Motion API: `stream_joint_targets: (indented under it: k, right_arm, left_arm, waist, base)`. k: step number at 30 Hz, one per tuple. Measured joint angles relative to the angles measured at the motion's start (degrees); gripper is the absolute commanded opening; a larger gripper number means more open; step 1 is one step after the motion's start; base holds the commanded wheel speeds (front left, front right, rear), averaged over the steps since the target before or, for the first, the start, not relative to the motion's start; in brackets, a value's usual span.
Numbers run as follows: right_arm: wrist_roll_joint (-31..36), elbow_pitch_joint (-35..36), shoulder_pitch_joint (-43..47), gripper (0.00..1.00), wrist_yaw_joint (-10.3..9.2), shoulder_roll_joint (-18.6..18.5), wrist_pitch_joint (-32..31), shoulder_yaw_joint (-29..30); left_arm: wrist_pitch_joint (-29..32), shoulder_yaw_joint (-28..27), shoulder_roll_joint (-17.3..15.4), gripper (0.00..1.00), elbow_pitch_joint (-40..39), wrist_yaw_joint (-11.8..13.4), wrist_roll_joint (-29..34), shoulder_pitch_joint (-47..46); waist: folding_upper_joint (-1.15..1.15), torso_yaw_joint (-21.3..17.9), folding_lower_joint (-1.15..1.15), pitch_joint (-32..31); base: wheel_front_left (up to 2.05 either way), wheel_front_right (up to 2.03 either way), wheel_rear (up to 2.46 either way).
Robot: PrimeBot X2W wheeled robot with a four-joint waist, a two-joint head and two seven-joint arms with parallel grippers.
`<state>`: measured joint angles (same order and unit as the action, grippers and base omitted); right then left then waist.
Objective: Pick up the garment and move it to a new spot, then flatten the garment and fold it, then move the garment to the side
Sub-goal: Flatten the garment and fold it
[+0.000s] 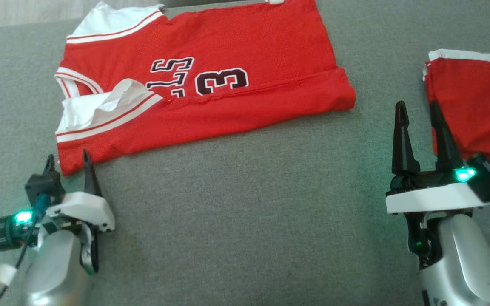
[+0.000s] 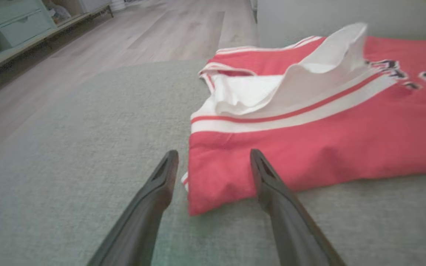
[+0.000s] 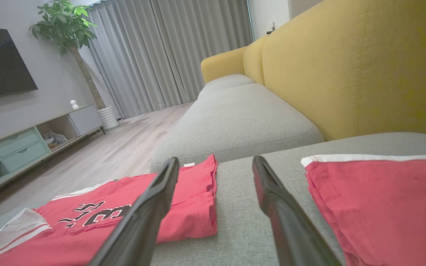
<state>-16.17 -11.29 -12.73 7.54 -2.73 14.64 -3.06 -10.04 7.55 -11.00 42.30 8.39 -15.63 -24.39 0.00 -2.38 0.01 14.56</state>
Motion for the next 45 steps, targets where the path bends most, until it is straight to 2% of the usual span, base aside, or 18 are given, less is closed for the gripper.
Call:
stream_joint_targets:
  k: [3,9,15,16,17,22,25,30,34,40,45]
  right_arm:
    - [0.0,0.02,-0.16,1.0,0.0,0.0,0.0,0.08]
    - [0.0,0.51,-1.07,1.0,0.0,0.0,0.0,0.24]
    - [0.45,-0.2,-1.06,1.0,0.0,-0.02,0.0,0.01]
    - [0.45,-0.22,-1.06,1.0,0.0,-0.02,0.0,-0.05]
    - [0.44,-0.25,-1.06,1.0,0.0,-0.02,0.0,-0.05]
    - [0.15,-0.6,-1.04,1.0,0.0,-0.02,0.0,0.2]
    - [1.35,-3.43,-1.07,1.0,0.0,-0.02,0.0,0.04]
    - [4.74,-10.95,-3.92,1.0,0.0,-0.03,-3.49,-0.44]
    - [3.47,-17.12,-10.46,1.0,0.0,-0.05,-8.13,-0.54]
    - [2.03,-30.07,-18.98,1.0,0.0,-0.15,-13.07,0.3]
    - [5.14,-41.06,-24.86,1.0,0.0,-0.27,-14.68,1.43]
  left_arm:
    - [2.66,0.3,-0.74,1.0,3.42,0.18,0.04,-1.4]
    - [3.77,0.38,-1.35,1.0,6.05,-0.03,0.04,-3.78]
    - [5.56,2.04,-2.42,1.0,9.58,-2.7,0.07,-6.09]
    - [5.78,2.12,-2.57,0.48,10.0,-2.99,0.07,-6.47]
    - [5.92,2.27,-2.65,0.01,10.48,-3.72,0.07,-6.8]
    - [3.97,2.59,-2.31,0.0,11.0,-4.87,-0.36,-7.05]
    - [-0.86,2.54,-1.94,0.0,8.4,-4.88,-1.0,-6.71]
    - [-3.54,3.36,-1.77,0.0,1.1,-5.44,-0.26,-6.77]
    - [-3.92,3.81,-1.79,0.0,-2.91,-5.44,0.09,-6.74]
    - [-4.0,5.69,-1.46,0.0,-5.66,-5.46,1.07,-6.03]
    - [-4.0,7.11,-0.91,0.0,-6.25,-5.68,1.08,-4.91]
  waist:
    - [0.0,-0.56,0.0,0.45]
    - [0.0,-1.18,0.0,0.81]
    - [0.0,-1.28,-0.01,0.94]
    - [0.0,-1.35,-0.01,0.92]
    - [0.0,-1.43,-0.01,0.83]
    - [0.0,-1.32,-0.01,-0.16]
    - [0.0,-0.6,-0.01,-0.89]
    - [0.0,0.85,-0.01,-1.28]
    - [0.0,1.94,-0.01,-1.05]
    - [0.0,3.79,0.0,-0.77]
    - [0.0,5.35,0.0,-0.49]
  base:
    - [0.0,0.0,0.0]
    - [0.0,0.0,0.0]
    - [0.0,0.0,0.0]
    - [0.0,0.0,0.0]
    - [0.0,0.0,0.0]
    - [0.0,0.0,0.0]
    - [0.0,0.0,0.0]
    - [0.0,0.0,0.0]
    - [0.0,0.0,0.0]
    - [0.0,0.0,0.0]
    - [0.0,0.0,0.0]
